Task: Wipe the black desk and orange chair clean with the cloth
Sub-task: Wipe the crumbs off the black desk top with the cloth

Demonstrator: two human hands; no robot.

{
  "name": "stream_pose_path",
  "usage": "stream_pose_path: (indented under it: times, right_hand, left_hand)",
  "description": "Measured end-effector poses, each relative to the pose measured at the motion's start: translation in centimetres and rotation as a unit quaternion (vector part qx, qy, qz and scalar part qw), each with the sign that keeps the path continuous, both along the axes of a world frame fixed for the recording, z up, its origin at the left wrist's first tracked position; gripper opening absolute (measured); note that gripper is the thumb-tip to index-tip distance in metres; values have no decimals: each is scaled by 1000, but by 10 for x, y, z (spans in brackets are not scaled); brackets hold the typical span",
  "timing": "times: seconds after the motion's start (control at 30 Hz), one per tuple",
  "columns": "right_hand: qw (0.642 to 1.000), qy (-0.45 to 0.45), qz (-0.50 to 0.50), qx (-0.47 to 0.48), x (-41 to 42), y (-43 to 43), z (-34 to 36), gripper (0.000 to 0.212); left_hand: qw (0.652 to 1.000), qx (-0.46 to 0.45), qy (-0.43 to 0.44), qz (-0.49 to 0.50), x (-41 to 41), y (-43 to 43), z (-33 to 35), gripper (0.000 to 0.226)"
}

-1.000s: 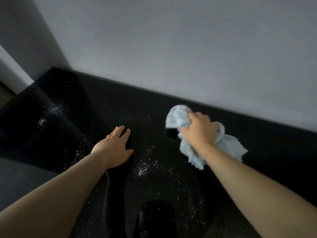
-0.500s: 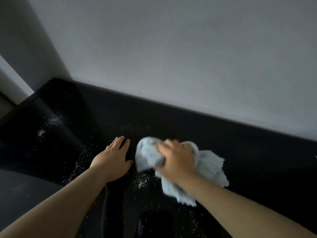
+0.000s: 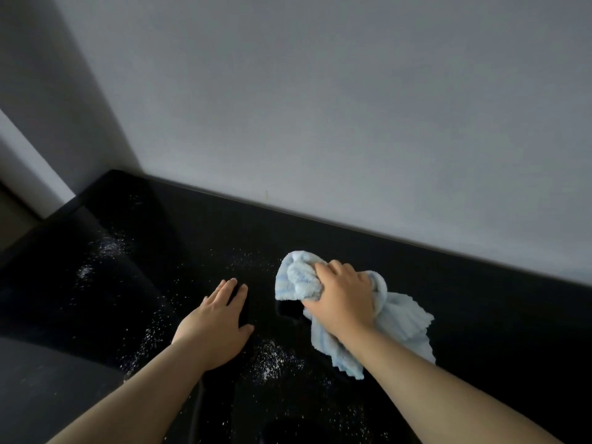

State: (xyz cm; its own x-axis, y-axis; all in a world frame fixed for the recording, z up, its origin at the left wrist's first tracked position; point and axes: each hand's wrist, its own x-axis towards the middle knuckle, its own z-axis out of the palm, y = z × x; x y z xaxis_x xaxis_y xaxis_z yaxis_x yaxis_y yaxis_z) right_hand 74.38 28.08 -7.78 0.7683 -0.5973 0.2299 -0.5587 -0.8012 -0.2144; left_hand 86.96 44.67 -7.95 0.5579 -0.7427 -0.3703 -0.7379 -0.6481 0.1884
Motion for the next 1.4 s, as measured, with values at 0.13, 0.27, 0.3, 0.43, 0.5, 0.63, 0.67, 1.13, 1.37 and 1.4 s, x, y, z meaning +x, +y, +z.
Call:
stream_pose_path:
  times: [0.13, 0.27, 0.3, 0.43, 0.5, 0.63, 0.67, 1.13, 1.37, 1.4]
  right_hand:
    - [997, -45, 67, 16, -17, 25, 1, 26]
    - [980, 12, 190, 49, -32, 10, 7, 35]
    - [986, 42, 145, 66, -26, -6, 11, 38]
    - [996, 39, -79, 28, -9, -28, 21, 26]
    - [999, -16, 16, -22, -14, 5, 9, 29]
    - [972, -39, 230, 30, -39, 36, 4, 32]
    - [975, -33, 215, 37, -36, 23, 7, 34]
    - [976, 80, 179, 98, 21, -22, -1, 22]
    - [997, 58, -42, 36, 21, -32, 9, 30]
    - [999, 38, 33, 3, 13, -14, 3, 36]
  left_hand:
    - [1000, -10, -6, -3, 1, 0, 0, 72]
    - [1000, -9, -1, -3, 0, -1, 0, 71]
    - [1000, -10, -4, -3, 0, -1, 0, 71]
    - [1000, -7, 3, 2, 0, 0, -1, 72]
    - [1000, -11, 1, 2, 1, 0, -1, 71]
    - [1000, -21, 7, 1, 0, 2, -2, 65]
    - [1000, -22, 9, 1, 1, 2, -3, 63]
    - [1000, -14, 4, -13, 6, 1, -8, 58]
    - [1000, 6, -6, -28, 6, 2, -10, 59]
    - [999, 13, -9, -30, 7, 2, -11, 58]
